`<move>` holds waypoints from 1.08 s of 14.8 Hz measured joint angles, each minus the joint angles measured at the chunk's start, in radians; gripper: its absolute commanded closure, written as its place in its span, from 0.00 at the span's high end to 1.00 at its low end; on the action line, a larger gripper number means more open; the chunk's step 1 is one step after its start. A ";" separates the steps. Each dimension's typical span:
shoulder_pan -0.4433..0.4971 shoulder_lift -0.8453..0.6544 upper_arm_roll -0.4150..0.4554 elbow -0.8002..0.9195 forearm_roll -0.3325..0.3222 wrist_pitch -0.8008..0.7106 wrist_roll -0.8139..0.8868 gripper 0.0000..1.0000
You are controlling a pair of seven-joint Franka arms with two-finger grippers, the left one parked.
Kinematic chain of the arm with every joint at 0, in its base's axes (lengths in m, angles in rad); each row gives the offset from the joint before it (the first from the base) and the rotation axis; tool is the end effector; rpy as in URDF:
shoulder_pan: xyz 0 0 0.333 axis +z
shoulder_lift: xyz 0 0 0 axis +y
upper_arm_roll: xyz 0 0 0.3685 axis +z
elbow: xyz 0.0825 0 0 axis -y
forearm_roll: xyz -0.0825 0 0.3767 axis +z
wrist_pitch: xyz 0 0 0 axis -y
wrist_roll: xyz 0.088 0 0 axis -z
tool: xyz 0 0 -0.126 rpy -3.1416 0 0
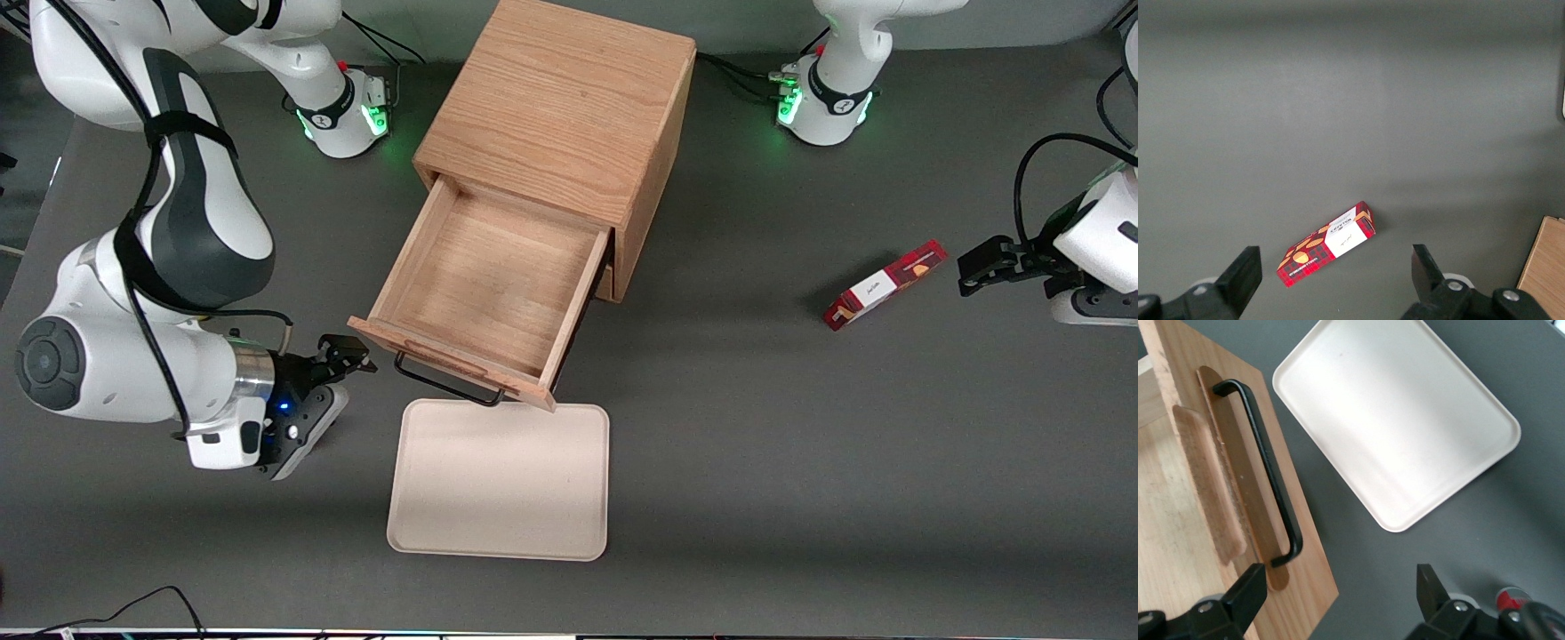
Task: Close top drawer
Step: 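Lower the right gripper against the drawer front beside the black handle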
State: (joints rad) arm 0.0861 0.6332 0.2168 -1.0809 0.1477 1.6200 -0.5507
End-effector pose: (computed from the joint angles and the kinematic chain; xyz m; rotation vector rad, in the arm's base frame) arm 0.7186 0.1909 0.4861 -2.6291 -1.1184 0.0621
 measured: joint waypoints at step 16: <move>0.005 0.095 0.055 0.001 0.031 0.054 0.031 1.00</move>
State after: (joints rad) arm 0.0912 0.7282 0.2720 -1.0800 0.1792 1.6741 -0.5194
